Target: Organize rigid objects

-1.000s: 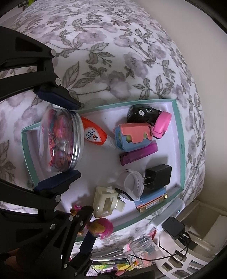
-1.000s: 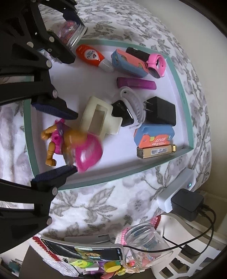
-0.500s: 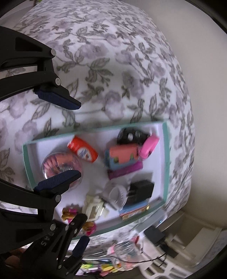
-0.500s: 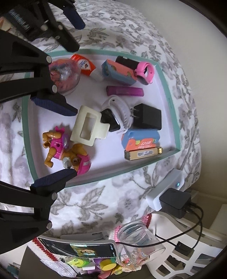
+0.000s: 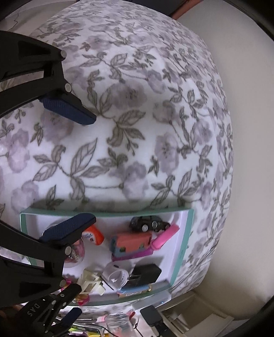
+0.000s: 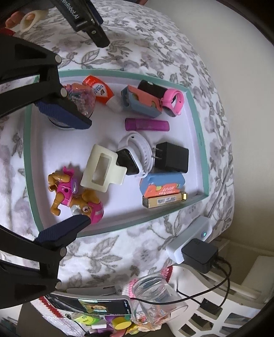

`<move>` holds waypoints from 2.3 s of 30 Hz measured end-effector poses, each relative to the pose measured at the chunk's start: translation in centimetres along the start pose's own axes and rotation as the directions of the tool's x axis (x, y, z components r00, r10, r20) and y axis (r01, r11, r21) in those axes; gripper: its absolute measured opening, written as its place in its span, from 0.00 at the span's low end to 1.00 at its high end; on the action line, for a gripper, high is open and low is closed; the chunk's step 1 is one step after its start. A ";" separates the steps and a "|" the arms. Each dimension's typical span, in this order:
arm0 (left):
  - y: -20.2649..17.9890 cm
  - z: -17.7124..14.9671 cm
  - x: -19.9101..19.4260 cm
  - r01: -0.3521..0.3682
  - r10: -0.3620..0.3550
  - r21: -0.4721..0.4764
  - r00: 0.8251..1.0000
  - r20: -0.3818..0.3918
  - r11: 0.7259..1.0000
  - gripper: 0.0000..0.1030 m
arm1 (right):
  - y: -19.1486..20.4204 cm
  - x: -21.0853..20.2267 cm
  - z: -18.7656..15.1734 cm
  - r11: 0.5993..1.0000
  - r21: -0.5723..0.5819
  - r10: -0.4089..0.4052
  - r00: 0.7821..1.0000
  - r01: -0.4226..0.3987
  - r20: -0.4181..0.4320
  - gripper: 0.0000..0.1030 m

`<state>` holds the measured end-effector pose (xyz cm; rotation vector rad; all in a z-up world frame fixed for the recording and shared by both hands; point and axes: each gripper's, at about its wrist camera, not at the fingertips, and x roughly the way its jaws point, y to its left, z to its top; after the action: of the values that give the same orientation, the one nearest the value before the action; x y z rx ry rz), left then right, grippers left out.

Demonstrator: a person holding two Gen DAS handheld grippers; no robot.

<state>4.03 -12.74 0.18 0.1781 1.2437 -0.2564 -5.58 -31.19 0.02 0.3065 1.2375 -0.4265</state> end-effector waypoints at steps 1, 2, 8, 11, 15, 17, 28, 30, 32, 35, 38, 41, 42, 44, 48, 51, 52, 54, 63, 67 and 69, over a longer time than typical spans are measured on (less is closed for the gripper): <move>0.1 -0.1 -0.1 -0.005 0.005 -0.001 1.000 0.006 1.000 0.84 | 0.2 -0.1 0.0 1.000 -0.006 0.002 1.000 -0.002 0.005 0.89; 0.2 -0.1 -0.3 -0.009 0.009 -0.002 1.000 0.010 1.000 0.84 | 0.4 -0.1 -0.1 1.000 -0.009 0.004 1.000 -0.004 0.009 0.91; 0.9 -0.9 -1.5 -0.037 0.037 0.010 0.998 0.046 0.999 0.84 | 1.7 -0.9 -0.5 0.999 -0.034 0.010 0.999 -0.009 0.043 1.00; 1.4 -1.3 -2.3 -0.042 0.041 0.006 0.997 0.062 0.999 0.84 | 2.3 -1.3 -0.7 0.999 -0.037 0.024 0.998 -0.022 0.053 1.00; 2.5 -1.8 -3.2 -0.040 0.041 -0.018 0.996 0.073 0.999 0.84 | 3.3 -2.0 -1.2 0.997 -0.059 0.049 0.996 -0.045 0.069 1.00; 3.1 -2.2 -3.6 -0.045 0.047 -0.030 0.996 0.072 0.999 0.84 | 3.8 -2.2 -1.4 0.996 -0.073 0.048 0.996 -0.043 0.076 1.00; 5.9 -4.2 -5.7 -0.054 0.059 -0.064 0.994 0.087 0.996 0.84 | 4.6 -3.9 -2.8 0.996 -0.074 0.053 0.994 -0.046 0.092 1.00; 6.0 -4.5 -6.0 -0.059 0.063 -0.053 0.994 0.089 0.997 0.84 | 4.7 -4.2 -3.1 0.996 -0.077 0.045 0.995 -0.038 0.094 1.00; 6.0 -4.9 -6.2 -0.059 0.063 -0.041 0.994 0.089 0.997 0.84 | 4.7 -4.4 -3.4 0.996 -0.082 0.037 0.995 -0.029 0.094 1.00; 6.1 -5.4 -6.5 -0.053 0.056 -0.035 0.994 0.090 0.998 0.84 | 4.8 -4.8 -3.8 0.996 -0.090 0.031 0.995 -0.022 0.098 1.00; 6.2 -5.8 -6.7 -0.061 0.064 -0.030 0.993 0.096 0.998 0.84 | 5.0 -5.2 -4.1 0.995 -0.097 0.025 0.994 -0.014 0.108 1.00; 6.4 -6.1 -7.0 -0.062 0.065 -0.027 0.993 0.103 0.998 0.84 | 5.2 -5.8 -4.4 0.995 -0.101 0.025 0.992 -0.012 0.122 1.00; 6.5 -6.3 -7.0 -0.065 0.067 -0.027 0.992 0.105 0.998 0.84 | 5.2 -6.0 -4.4 0.995 -0.102 0.025 0.992 -0.012 0.126 1.00; 6.6 -6.4 -7.1 -0.071 0.073 -0.027 0.991 0.108 0.997 0.84 | 5.4 -6.4 -4.6 0.994 -0.108 0.023 0.990 -0.008 0.139 1.00; 6.9 -6.7 -7.4 -0.075 0.078 -0.030 0.991 0.113 0.997 0.84 | 5.5 -7.2 -4.8 0.994 -0.113 0.022 0.987 -0.004 0.161 1.00; 6.9 -6.8 -7.6 -0.074 0.078 -0.034 0.990 0.122 0.997 0.84 | 5.7 -7.7 -4.9 0.993 -0.114 0.021 0.984 -0.001 0.176 1.00; 6.9 -6.8 -7.7 -0.074 0.078 -0.034 0.989 0.128 0.997 0.84 | 5.7 -7.9 -4.9 0.993 -0.115 0.020 0.983 0.001 0.182 1.00; 6.9 -6.8 -7.9 -0.075 0.079 -0.034 0.988 0.136 0.997 0.84 | 5.7 -8.2 -5.0 0.993 -0.117 0.021 0.982 0.002 0.190 1.00; 6.7 -6.9 -8.7 -0.083 0.085 -0.022 0.983 0.161 0.996 0.84 | 5.9 -9.0 -5.2 0.993 -0.121 0.014 0.979 0.011 0.205 1.00; 6.6 -7.0 -8.7 -0.091 0.092 -0.014 0.983 0.160 0.996 0.84 | 5.9 -9.1 -5.2 0.992 -0.123 0.013 0.978 0.014 0.209 1.00; 6.6 -7.0 -8.7 -0.092 0.093 -0.012 0.983 0.156 0.996 0.84 | 5.9 -9.1 -5.2 0.992 -0.125 0.012 0.978 0.014 0.207 1.00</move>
<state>-3.06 -3.73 6.21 0.2071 1.0768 -0.1831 -9.60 -22.26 7.11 0.1491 1.0548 -0.3698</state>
